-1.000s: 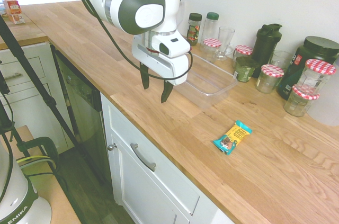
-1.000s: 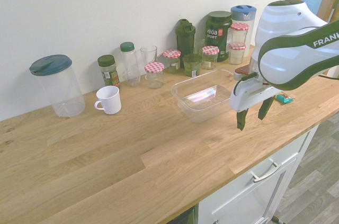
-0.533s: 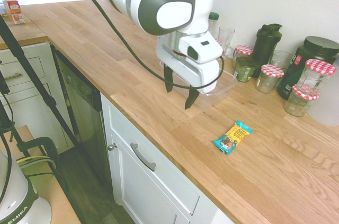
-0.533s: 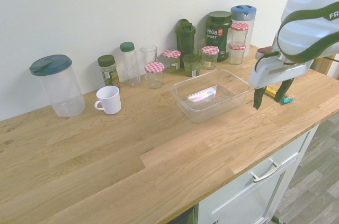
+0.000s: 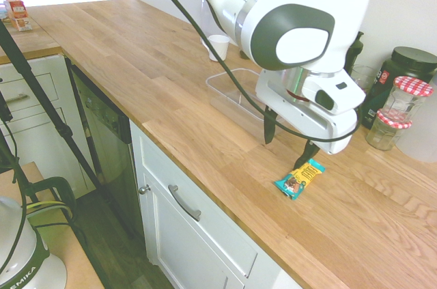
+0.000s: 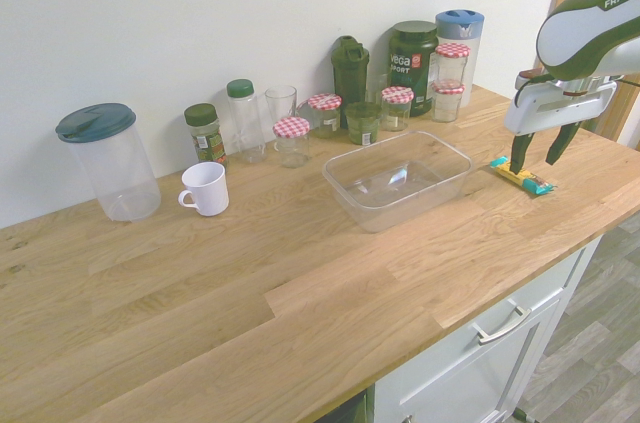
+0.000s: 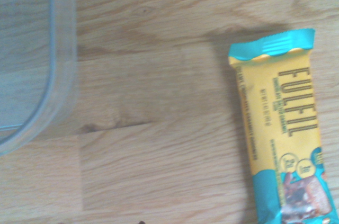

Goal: Put the protein bar into the container

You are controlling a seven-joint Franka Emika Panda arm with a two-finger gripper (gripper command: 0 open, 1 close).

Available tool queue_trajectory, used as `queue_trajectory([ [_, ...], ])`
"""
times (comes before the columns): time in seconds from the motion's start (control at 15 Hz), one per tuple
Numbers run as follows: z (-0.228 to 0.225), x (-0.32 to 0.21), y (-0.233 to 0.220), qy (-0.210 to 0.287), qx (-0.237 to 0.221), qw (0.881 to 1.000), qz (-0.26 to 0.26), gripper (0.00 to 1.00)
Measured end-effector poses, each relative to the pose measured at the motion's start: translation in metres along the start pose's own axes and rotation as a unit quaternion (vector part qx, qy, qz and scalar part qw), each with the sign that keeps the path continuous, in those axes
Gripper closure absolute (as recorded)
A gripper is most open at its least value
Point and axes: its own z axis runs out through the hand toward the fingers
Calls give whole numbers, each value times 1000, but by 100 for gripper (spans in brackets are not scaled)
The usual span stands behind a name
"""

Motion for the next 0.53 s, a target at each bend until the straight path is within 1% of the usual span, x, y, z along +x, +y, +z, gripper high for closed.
queue_trajectory([
  [0.2, 11, 20, -3, 7, -1, 1000, -3, 0],
  [0.53, 36, 35, -11, 10, -10, 1000, -17, 0],
])
